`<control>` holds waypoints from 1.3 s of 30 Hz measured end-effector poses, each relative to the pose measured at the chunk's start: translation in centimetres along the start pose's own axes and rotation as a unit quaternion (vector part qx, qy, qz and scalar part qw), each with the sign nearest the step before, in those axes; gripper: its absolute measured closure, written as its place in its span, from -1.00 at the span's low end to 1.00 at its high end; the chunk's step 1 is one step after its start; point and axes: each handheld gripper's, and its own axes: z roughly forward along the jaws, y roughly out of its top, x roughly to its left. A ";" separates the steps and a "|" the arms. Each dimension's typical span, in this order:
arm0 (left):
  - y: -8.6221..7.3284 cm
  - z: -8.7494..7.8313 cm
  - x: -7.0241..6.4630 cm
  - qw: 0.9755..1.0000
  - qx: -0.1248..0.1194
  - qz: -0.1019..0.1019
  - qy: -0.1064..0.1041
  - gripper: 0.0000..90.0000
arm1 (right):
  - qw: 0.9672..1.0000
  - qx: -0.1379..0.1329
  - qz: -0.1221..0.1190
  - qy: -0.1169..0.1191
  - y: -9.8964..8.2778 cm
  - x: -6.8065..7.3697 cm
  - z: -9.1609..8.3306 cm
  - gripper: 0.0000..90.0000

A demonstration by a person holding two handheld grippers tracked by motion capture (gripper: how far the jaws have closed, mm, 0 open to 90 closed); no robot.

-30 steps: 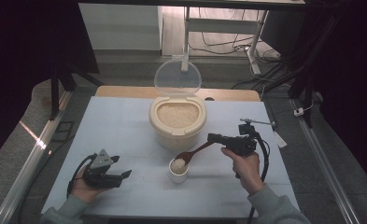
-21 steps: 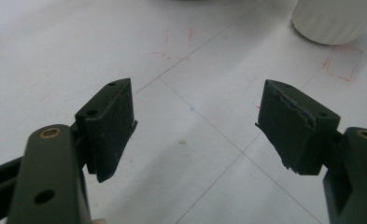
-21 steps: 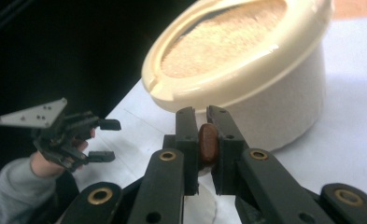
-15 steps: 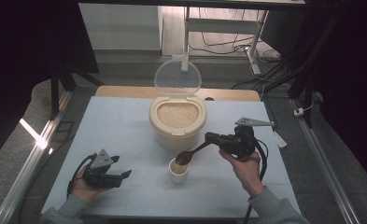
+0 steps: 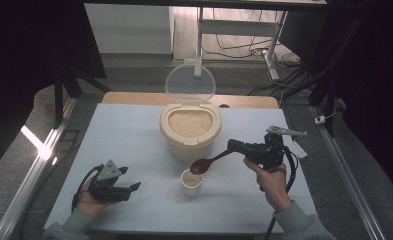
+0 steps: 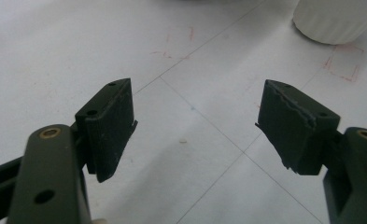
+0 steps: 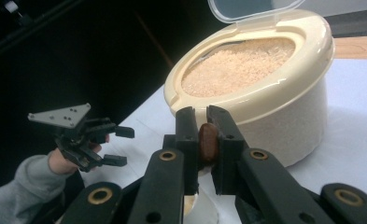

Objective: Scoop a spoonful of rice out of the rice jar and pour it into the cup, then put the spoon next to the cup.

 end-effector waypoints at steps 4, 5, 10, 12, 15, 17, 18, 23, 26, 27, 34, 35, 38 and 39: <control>0.0 0.0 0.0 1.000 -0.002 0.000 0.001 -0.41 | 1.000 -0.004 -0.004 -0.002 0.1 -0.1 -0.7 0.84; 0.0 0.0 0.0 1.000 -0.002 0.000 0.001 -0.41 | 1.000 -0.005 -0.005 -0.001 0.1 -0.1 -0.8 0.84; 0.1 0.2 0.0 1.000 0.001 0.002 0.000 -0.41 | 1.000 -0.001 -0.011 -0.004 0.4 -0.3 -1.9 0.84; 0.1 0.1 0.0 1.000 -0.001 0.001 -0.001 -0.41 | 1.000 0.006 -0.010 -0.004 0.4 -0.5 -2.2 0.84; 0.1 0.1 0.0 1.000 -0.001 0.001 0.000 -0.41 | 1.000 0.020 -0.008 -0.005 0.3 -0.7 -2.6 0.84; 0.1 0.2 0.0 1.000 0.000 0.001 0.000 -0.41 | 0.999 0.031 -0.007 -0.007 0.2 -0.8 -2.6 0.84; 0.1 0.2 0.0 1.000 0.001 0.002 0.000 -0.41 | 0.999 0.037 -0.007 -0.006 0.2 -0.9 -2.5 0.84; 0.1 0.2 0.0 1.000 0.001 0.001 -0.001 -0.41 | 0.997 0.070 -0.012 0.002 -0.1 -0.9 -1.9 0.84; 0.1 0.2 0.0 1.000 0.000 0.001 -0.001 -0.41 | 0.996 0.092 -0.012 0.007 -0.4 -0.9 -1.5 0.84; 0.1 0.2 0.1 1.000 0.000 0.001 -0.001 -0.41 | 0.995 0.097 -0.012 0.005 -0.5 -0.9 -1.5 0.84; 0.1 0.2 0.0 1.000 0.001 0.001 -0.001 -0.41 | 0.989 0.148 -0.005 0.008 -2.3 -1.5 -0.3 0.84; 0.1 0.2 0.0 1.000 0.002 0.001 -0.001 -0.41 | 0.988 0.153 -0.003 0.009 -2.5 -1.6 -0.1 0.84; 0.1 0.3 0.0 1.000 0.003 0.002 -0.001 -0.41 | 0.986 0.169 -0.002 0.012 -3.0 -1.7 0.3 0.84; 0.1 0.3 0.0 1.000 0.003 0.002 -0.001 -0.41 | 0.985 0.174 -0.003 0.014 -3.1 -1.7 0.5 0.84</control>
